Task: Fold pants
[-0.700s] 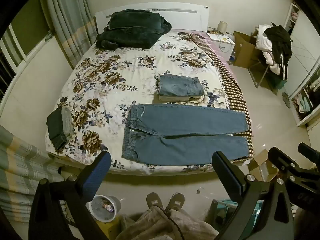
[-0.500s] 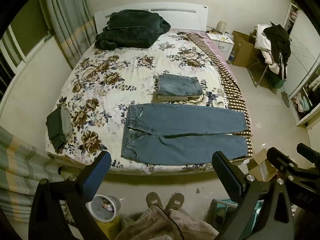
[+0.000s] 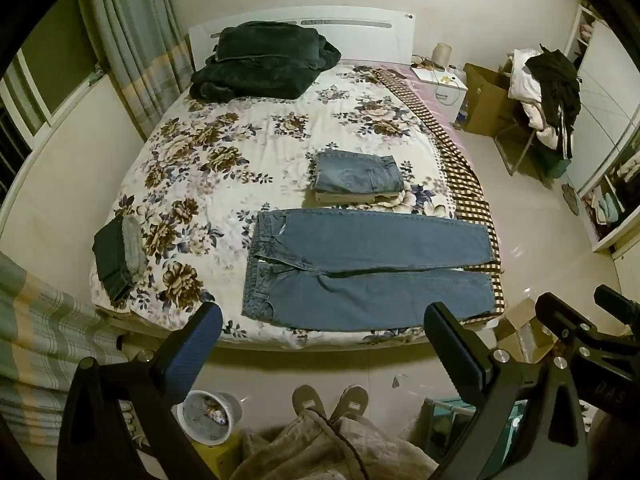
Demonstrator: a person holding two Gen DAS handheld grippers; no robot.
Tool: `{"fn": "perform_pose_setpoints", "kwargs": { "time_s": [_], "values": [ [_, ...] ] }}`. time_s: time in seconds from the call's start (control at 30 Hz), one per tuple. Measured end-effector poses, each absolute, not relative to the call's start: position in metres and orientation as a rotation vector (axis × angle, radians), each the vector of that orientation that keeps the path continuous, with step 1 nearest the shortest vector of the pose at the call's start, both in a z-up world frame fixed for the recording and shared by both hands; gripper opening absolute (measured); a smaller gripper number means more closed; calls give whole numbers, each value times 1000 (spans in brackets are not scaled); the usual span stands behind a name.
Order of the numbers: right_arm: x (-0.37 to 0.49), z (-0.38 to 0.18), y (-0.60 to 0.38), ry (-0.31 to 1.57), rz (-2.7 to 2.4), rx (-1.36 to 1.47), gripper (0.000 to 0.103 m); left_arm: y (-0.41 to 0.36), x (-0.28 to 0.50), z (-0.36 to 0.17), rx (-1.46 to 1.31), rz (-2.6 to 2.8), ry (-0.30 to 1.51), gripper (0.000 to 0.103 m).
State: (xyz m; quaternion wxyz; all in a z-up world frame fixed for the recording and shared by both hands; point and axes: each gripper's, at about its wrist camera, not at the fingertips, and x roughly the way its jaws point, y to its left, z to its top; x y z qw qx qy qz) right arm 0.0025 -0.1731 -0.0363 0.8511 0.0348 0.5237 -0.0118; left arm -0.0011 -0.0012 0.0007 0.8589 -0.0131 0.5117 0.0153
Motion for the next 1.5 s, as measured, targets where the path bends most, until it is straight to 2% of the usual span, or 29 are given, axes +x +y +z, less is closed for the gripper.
{"fn": "perform_pose_setpoints", "kwargs": {
  "time_s": [1.5],
  "values": [
    [-4,-28,-171,1118,-21,40,103,-10,-10,-1,-33,20,1076,103]
  ]
}}
